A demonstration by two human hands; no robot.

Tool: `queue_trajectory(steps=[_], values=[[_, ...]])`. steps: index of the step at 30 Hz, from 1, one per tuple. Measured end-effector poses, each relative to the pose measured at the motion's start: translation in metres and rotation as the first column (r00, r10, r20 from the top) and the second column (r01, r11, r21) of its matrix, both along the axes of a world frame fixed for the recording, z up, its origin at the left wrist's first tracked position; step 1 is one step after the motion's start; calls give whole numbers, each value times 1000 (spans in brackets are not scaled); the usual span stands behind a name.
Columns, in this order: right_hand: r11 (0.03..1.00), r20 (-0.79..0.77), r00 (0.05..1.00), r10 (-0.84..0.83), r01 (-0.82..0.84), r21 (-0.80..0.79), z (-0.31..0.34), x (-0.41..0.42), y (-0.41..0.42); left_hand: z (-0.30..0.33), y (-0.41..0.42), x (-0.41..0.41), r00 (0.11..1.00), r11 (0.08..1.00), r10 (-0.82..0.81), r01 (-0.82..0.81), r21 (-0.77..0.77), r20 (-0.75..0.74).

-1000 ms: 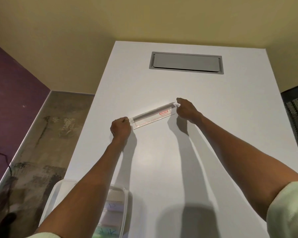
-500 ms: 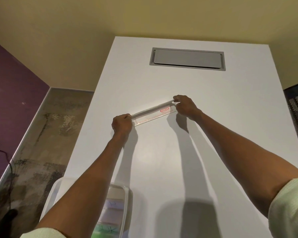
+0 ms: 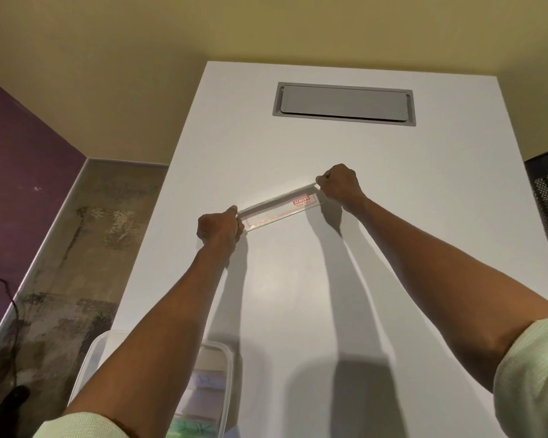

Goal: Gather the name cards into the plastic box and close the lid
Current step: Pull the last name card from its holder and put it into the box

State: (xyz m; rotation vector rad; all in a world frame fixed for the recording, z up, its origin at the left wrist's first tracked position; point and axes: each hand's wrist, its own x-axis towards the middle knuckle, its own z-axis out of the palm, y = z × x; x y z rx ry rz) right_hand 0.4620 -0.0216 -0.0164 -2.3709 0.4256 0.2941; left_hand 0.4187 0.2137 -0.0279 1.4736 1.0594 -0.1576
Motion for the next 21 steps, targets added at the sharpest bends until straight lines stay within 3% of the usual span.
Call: queue_trajectory(steps=[5,8,13,21], values=[[1000,-15,1000,-13,13,-20,0,4,-1,4,-1,3,1000,993,3,-6,-116,-25],[999,-42,999,-30,30,12,0,5,-1,5,-1,3,999,997,-14,11,-80,-37],[977,-35,981,-191,194,91,2,0,-4,8,-5,-2,999,997,-32,30,-69,-34],[830,-148,881,-448,472,297,7,-21,-21,17,-22,-12,981,984,-157,145,102,114]])
